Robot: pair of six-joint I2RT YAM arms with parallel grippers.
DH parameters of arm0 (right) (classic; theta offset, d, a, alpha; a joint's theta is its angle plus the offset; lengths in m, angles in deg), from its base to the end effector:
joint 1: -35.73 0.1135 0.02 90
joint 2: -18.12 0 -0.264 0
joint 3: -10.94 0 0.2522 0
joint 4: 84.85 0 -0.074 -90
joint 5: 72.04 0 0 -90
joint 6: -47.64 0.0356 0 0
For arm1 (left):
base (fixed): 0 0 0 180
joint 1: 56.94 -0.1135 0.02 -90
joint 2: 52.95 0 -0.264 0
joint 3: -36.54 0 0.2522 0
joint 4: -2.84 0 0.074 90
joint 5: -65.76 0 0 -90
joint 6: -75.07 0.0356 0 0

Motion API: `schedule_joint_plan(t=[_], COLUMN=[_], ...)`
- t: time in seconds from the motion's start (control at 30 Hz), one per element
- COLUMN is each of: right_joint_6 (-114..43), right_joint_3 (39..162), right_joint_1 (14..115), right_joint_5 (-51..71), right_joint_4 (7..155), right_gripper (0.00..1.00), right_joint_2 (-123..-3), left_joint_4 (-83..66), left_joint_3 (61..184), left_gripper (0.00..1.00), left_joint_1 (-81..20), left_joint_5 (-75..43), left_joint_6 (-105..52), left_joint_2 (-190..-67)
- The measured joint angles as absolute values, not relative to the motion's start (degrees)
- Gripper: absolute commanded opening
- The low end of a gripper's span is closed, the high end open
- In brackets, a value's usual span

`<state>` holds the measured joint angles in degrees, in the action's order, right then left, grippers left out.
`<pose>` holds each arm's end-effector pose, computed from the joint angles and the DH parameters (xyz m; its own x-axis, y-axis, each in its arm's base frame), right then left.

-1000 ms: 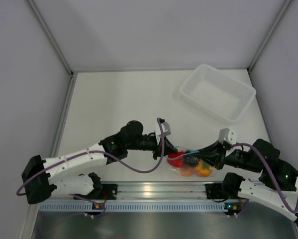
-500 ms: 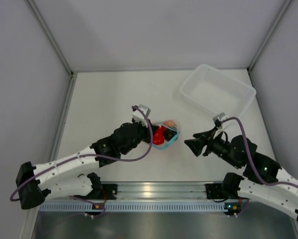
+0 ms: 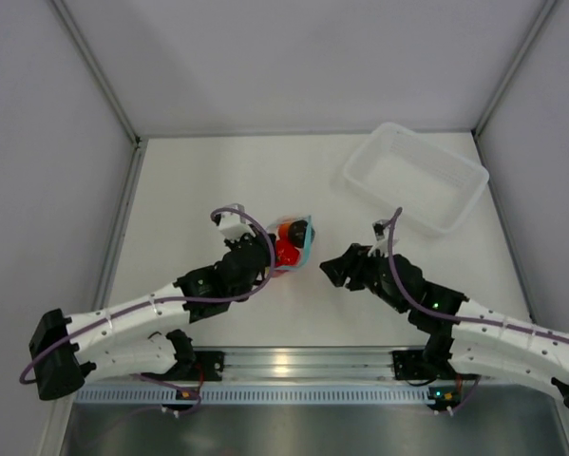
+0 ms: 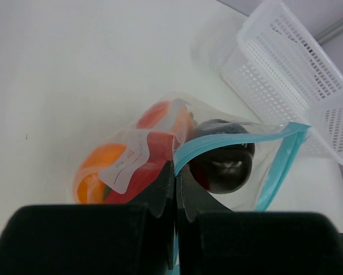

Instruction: Open the zip-top bag and remove the fake food

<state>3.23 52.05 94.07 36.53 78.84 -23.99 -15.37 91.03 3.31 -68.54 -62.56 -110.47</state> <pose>0.1037 0.1466 0.2541 -0.5717 0.3631 -0.7358 -0.3414 0.7102 0.6157 0.1321 -0.1811 0.2868 -0.3416 -0.4680 -0.8151 0.0682 0.8526 -0.5181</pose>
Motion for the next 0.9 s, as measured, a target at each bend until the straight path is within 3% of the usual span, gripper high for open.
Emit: schedule_joint_plan(t=[0.47,0.57,0.73,0.9], right_joint_6=[7.3,6.7,5.3,3.5], right_joint_3=[56.7,59.7,61.3,61.6], right_joint_1=[94.1,94.1,94.1,94.1], right_joint_5=[36.4,36.4,37.2,40.6], right_joint_4=[93.2,94.1,95.6,93.3], right_gripper=[0.51,0.42,0.01,0.00], right_joint_2=[-46.1,-49.8,-52.1,-52.6], left_joint_4=[-16.1,-16.1,-16.1,-16.1], left_joint_3=[89.4,89.4,89.4,89.3], left_gripper=[0.00,0.00,0.00,0.00], left_joint_1=[6.2,6.7,6.7,6.8], left_joint_5=[-74.8,-75.0,-75.9,-78.1], left_joint_6=[-75.5,-75.5,-75.9,-75.0], left_joint_2=[-113.4,-114.3,-115.0,-114.9])
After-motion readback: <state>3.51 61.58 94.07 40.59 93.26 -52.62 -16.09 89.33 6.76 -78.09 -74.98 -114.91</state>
